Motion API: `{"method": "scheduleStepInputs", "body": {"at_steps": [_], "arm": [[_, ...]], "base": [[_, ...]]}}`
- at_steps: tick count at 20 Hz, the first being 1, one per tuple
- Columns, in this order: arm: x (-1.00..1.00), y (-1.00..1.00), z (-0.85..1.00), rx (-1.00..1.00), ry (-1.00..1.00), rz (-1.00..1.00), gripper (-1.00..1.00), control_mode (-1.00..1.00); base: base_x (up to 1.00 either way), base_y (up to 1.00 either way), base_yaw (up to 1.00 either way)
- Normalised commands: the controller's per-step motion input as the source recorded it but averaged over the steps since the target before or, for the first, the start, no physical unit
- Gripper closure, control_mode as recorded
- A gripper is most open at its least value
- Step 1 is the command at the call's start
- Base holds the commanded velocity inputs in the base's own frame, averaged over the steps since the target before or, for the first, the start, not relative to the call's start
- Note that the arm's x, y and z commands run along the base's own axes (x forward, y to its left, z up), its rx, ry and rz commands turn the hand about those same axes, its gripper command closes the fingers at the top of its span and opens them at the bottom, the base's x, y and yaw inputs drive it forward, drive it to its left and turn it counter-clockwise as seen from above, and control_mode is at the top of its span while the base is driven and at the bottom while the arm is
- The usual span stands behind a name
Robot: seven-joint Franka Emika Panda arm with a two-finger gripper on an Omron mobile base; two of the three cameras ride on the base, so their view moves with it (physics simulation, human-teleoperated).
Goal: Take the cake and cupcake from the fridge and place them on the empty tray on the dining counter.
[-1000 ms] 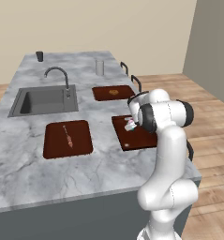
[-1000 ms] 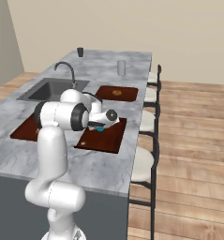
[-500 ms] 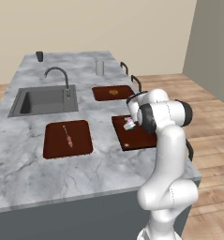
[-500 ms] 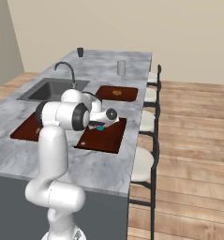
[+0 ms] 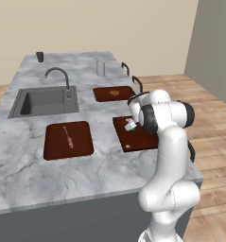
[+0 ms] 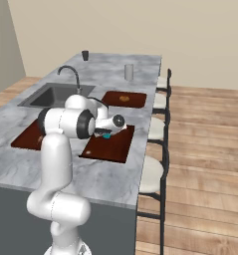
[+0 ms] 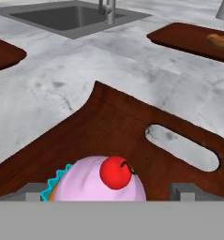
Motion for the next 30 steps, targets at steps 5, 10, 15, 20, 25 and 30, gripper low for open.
{"method": "scheduleStepInputs", "body": {"at_steps": [5, 10, 15, 20, 25, 30], "arm": [[-0.03, 0.00, 0.08, 0.00, 0.00, 0.00, -1.00, -1.00], [-0.09, 0.00, 0.26, 0.00, 0.00, 0.00, -1.00, -1.00], [-0.21, 0.00, 0.31, 0.00, 0.00, 0.00, -1.00, -1.00], [-0.14, 0.00, 0.00, -0.03, 0.00, 0.00, -1.00, -1.00], [-0.13, 0.00, 0.00, -0.04, 0.00, 0.00, -1.00, -1.00], [-0.38, -0.02, 0.60, 0.00, -0.07, 0.01, -1.00, -1.00]], "base": [[0.00, 0.00, 0.00], [0.00, 0.00, 0.00], [0.00, 0.00, 0.00], [0.00, 0.00, 0.00], [0.00, 0.00, 0.00], [0.00, 0.00, 0.00]]}}
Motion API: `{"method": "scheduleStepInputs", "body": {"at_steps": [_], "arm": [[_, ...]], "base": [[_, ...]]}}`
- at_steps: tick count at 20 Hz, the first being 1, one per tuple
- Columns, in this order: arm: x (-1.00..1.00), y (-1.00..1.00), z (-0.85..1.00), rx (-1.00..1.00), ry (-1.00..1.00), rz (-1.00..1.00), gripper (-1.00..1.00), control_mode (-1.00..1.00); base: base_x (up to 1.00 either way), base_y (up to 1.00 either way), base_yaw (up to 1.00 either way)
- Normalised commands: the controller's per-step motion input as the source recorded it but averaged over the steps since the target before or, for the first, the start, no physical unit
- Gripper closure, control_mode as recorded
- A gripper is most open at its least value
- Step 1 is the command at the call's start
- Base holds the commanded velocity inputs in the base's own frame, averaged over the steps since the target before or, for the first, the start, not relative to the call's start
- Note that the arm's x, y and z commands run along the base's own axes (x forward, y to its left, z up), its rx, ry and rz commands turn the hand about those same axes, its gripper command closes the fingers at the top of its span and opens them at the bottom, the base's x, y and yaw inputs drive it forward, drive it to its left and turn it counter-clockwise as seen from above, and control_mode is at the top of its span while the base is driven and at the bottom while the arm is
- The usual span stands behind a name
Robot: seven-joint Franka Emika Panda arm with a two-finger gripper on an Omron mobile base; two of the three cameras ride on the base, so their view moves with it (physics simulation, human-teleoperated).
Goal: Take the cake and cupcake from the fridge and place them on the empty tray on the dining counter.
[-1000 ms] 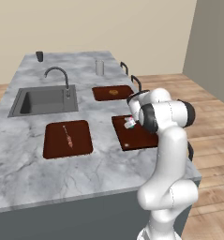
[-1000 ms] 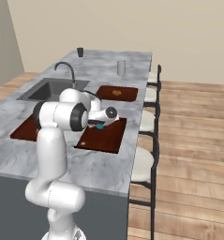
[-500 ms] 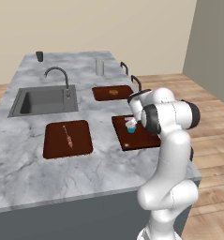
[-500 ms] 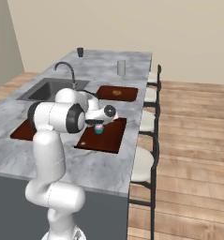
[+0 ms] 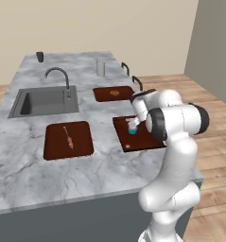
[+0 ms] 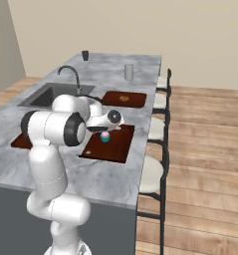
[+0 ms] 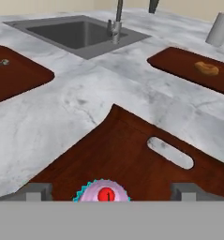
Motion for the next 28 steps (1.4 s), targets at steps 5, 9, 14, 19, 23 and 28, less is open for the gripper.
{"method": "scheduleStepInputs", "body": {"at_steps": [5, 9, 14, 19, 23, 28], "arm": [[-0.28, -0.05, 1.00, -0.01, -0.09, 0.00, -1.00, -1.00], [-0.39, -0.11, 1.00, -0.09, 0.07, 0.00, -1.00, -1.00], [-0.73, -0.14, 1.00, -0.15, 0.35, 0.00, -1.00, -1.00], [-0.74, -0.05, 1.00, -0.13, 0.42, -0.08, -1.00, -1.00], [-0.80, -0.06, 0.92, -0.08, 0.15, -0.14, -1.00, -1.00], [-0.98, -0.18, 0.21, -0.01, -0.11, -0.12, -1.00, -1.00]], "base": [[0.00, 0.00, 0.00], [0.00, 0.00, 0.00], [0.00, 0.00, 0.00], [0.00, 0.00, 0.00], [0.00, 0.00, 0.00], [0.00, 0.00, 0.00]]}}
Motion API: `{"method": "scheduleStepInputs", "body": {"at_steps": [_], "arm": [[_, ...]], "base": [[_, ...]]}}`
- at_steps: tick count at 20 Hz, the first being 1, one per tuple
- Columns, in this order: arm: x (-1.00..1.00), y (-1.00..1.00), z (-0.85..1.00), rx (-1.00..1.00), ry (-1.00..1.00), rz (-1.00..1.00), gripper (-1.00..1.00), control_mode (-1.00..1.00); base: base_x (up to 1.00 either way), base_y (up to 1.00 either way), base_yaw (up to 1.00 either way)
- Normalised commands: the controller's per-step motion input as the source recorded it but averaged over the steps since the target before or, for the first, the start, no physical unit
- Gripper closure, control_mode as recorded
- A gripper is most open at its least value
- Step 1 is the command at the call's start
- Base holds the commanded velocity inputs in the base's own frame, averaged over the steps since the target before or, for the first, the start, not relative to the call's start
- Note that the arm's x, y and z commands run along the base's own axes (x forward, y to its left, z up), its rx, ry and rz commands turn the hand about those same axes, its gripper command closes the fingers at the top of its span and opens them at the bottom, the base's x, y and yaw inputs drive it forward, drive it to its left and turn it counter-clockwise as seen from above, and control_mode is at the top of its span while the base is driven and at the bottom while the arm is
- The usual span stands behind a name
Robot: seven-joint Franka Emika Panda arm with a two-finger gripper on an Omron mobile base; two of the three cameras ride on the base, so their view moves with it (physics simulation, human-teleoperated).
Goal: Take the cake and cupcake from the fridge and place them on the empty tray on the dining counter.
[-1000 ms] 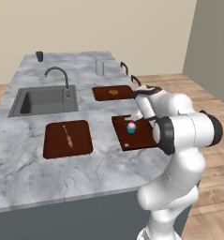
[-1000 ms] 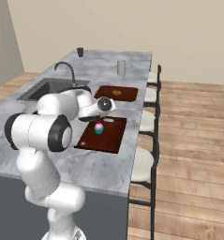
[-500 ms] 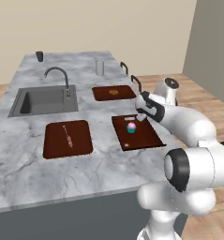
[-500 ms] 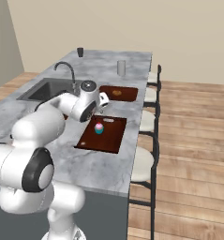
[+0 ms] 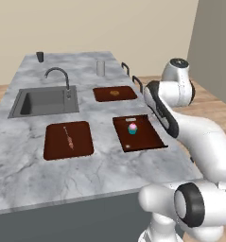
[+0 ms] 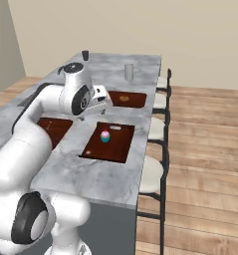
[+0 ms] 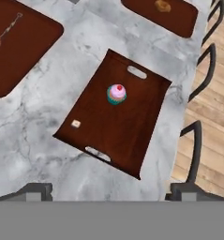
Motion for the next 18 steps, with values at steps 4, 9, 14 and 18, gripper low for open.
{"method": "scheduleStepInputs", "body": {"at_steps": [4, 9, 14, 18], "arm": [[-1.00, -0.22, 0.00, 0.01, -0.44, -0.01, -1.00, -1.00], [-0.73, 0.00, -0.03, 0.05, -0.66, 0.00, -1.00, -1.00], [-0.38, 0.00, 0.00, 0.00, -0.43, 0.00, -1.00, -1.00], [-0.02, 0.00, 0.00, 0.00, -0.03, 0.00, -1.00, 1.00]], "base": [[0.00, 0.00, 0.00], [0.00, 0.00, 0.00], [0.00, 0.00, 0.00], [0.00, 0.00, 0.00]]}}
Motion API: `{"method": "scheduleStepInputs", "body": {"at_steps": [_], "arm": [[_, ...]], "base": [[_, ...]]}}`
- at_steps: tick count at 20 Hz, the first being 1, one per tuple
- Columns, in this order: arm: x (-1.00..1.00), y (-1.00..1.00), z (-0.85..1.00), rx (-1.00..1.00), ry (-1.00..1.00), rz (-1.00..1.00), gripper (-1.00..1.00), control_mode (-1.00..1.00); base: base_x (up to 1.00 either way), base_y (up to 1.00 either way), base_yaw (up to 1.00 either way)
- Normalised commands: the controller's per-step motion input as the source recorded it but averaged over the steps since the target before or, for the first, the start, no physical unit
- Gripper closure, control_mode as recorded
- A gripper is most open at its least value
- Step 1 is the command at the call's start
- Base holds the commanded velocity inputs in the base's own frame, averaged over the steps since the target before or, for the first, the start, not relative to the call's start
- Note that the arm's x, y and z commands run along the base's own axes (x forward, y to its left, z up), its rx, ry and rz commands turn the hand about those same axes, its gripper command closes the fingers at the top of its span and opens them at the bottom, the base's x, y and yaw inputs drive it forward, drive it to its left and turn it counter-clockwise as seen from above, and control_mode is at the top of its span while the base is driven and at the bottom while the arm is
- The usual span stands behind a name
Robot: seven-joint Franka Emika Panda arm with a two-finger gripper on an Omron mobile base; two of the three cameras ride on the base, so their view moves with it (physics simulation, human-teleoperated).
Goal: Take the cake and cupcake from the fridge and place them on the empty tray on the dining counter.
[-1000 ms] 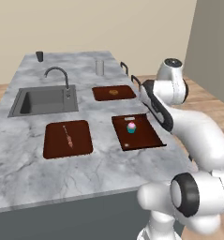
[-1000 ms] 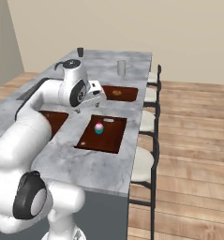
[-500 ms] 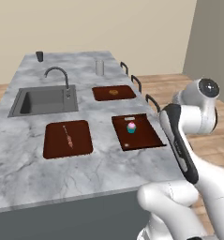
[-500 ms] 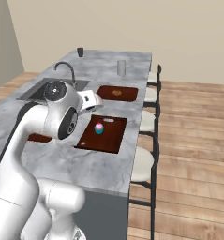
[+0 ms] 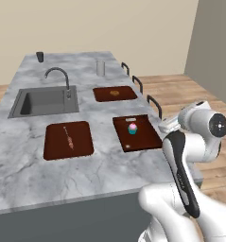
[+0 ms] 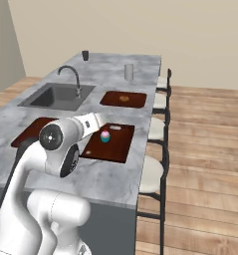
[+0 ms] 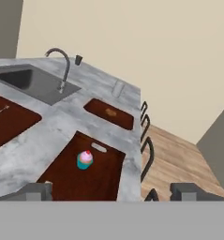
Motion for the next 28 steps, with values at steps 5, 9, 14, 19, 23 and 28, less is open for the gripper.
{"method": "scheduleStepInputs", "body": {"at_steps": [5, 9, 14, 19, 23, 28], "arm": [[0.00, 0.00, 0.00, 0.00, 0.00, 0.00, -1.00, 1.00], [0.00, 0.00, 0.00, 0.00, 0.00, 0.00, -1.00, 1.00], [0.00, 0.00, 0.00, 0.00, 0.00, 0.00, -1.00, 1.00], [0.00, 0.00, 0.00, 0.00, 0.00, 0.00, -1.00, 1.00], [0.00, 0.00, 0.00, 0.00, 0.00, 0.00, -1.00, 1.00], [0.00, 0.00, 0.00, 0.00, 0.00, 0.00, -1.00, 1.00]], "base": [[-0.67, -0.03, 0.06], [-0.74, -0.01, 0.35], [-0.18, 0.00, 0.74], [0.00, 0.00, 0.92], [0.00, 0.00, 0.89], [0.00, 0.00, 0.87]]}}
